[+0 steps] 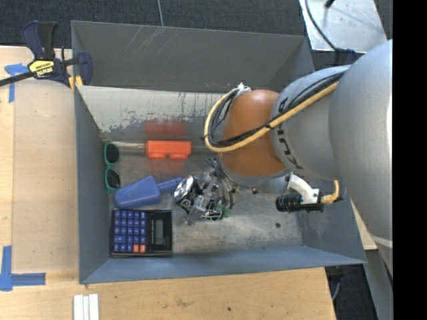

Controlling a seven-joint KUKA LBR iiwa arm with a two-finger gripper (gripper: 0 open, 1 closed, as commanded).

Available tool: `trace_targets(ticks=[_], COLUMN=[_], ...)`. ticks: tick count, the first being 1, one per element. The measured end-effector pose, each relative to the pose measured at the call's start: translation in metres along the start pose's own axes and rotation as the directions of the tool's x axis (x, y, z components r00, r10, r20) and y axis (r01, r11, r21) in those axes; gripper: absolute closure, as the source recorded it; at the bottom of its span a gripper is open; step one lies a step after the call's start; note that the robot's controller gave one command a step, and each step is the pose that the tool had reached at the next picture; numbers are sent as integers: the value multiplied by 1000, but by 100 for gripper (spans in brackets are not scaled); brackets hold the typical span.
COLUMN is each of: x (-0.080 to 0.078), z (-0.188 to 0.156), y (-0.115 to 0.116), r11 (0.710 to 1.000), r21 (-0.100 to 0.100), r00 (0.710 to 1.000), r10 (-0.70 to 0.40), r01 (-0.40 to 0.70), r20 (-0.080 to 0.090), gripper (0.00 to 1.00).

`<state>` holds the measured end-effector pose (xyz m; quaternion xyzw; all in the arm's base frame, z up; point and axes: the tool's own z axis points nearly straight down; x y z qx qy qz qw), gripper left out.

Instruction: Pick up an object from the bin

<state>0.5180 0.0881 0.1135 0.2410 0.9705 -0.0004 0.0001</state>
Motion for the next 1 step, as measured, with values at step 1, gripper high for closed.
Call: trace_targets(ticks=[1], x=[0], z=[0], y=[0], r11=[1000], r21=[0], r00=[1000], r10=[-1], r01=[1], r20=[0], gripper=[100])
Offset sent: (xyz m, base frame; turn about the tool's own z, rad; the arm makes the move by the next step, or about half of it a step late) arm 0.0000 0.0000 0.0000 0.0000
